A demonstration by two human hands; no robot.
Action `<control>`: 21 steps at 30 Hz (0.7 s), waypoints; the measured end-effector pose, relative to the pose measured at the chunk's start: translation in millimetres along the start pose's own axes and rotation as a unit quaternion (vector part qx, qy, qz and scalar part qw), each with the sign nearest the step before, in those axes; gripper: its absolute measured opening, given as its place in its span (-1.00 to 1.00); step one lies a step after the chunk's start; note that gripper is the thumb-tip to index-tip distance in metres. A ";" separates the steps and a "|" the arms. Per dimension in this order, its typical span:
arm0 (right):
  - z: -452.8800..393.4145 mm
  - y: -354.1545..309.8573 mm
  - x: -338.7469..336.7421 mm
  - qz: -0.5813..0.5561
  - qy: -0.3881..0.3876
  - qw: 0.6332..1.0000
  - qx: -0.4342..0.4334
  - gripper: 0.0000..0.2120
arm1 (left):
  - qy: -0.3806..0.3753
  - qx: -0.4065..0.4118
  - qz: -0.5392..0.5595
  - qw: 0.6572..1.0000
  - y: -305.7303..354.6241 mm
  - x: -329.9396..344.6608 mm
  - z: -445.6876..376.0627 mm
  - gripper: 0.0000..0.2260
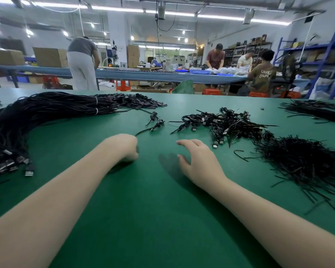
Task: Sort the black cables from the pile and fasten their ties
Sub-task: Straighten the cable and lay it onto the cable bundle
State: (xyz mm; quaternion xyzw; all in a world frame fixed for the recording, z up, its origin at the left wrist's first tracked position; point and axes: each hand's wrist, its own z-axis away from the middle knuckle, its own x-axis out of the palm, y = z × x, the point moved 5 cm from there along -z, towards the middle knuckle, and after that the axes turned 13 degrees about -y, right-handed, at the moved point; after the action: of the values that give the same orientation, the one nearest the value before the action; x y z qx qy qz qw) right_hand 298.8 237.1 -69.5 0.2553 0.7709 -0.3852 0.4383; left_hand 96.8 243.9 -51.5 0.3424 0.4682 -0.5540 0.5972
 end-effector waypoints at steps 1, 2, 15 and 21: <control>-0.2 -3.9 0.3 -0.002 -0.003 1.000 -0.023 -0.55 | 0.007 0.058 0.006 0.998 18.4 1.3 1.4 -0.83; -1.2 -7.4 2.6 0.005 -0.015 0.999 -0.043 -0.50 | 0.018 0.113 0.019 0.993 36.7 3.4 4.1 -0.82; -10.5 14.0 5.9 0.073 -0.067 0.993 0.059 -0.79 | 0.338 0.174 0.146 0.913 50.5 19.7 8.5 -0.85; -4.2 4.0 -6.8 -0.040 0.051 0.998 0.015 -0.80 | 0.223 0.103 0.348 0.905 42.2 23.4 -4.1 -0.42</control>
State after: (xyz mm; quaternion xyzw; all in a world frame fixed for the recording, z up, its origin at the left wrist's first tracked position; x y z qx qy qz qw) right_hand 303.0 242.5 -63.7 0.2506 0.7960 -0.4004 0.3784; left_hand 136.3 246.1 -79.5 0.6572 0.3807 -0.2655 0.5939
